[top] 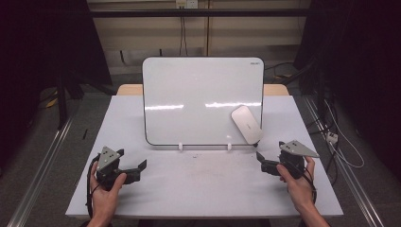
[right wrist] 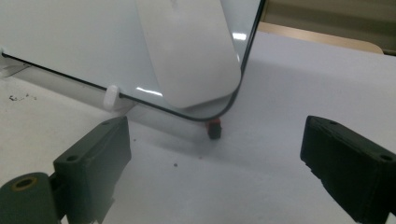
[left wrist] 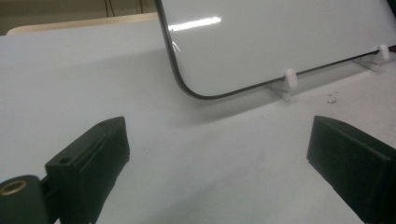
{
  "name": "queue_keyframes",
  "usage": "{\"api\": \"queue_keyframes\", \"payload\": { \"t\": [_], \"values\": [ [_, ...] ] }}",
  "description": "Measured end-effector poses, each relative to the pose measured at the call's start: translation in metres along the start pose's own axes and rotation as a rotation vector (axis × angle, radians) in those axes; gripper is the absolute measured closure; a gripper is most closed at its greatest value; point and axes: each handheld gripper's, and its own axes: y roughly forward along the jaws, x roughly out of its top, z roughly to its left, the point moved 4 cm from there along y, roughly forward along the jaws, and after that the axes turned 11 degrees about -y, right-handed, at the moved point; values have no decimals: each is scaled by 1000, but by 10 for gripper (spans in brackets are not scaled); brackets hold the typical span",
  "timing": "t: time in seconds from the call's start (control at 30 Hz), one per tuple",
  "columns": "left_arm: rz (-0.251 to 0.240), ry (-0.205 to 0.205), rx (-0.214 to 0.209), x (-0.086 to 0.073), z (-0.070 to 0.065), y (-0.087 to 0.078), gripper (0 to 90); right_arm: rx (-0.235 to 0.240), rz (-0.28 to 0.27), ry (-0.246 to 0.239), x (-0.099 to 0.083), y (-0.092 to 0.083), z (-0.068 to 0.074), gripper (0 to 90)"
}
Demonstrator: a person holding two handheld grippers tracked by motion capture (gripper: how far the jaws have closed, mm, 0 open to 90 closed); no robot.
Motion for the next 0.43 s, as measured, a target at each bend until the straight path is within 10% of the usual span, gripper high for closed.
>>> {"api": "queue_keyframes", "payload": {
  "t": [0.43],
  "values": [
    [4, -22, 17, -1, 5, -2, 56, -7, -1, 32, -17, -2, 3, 71]
  ]
}}
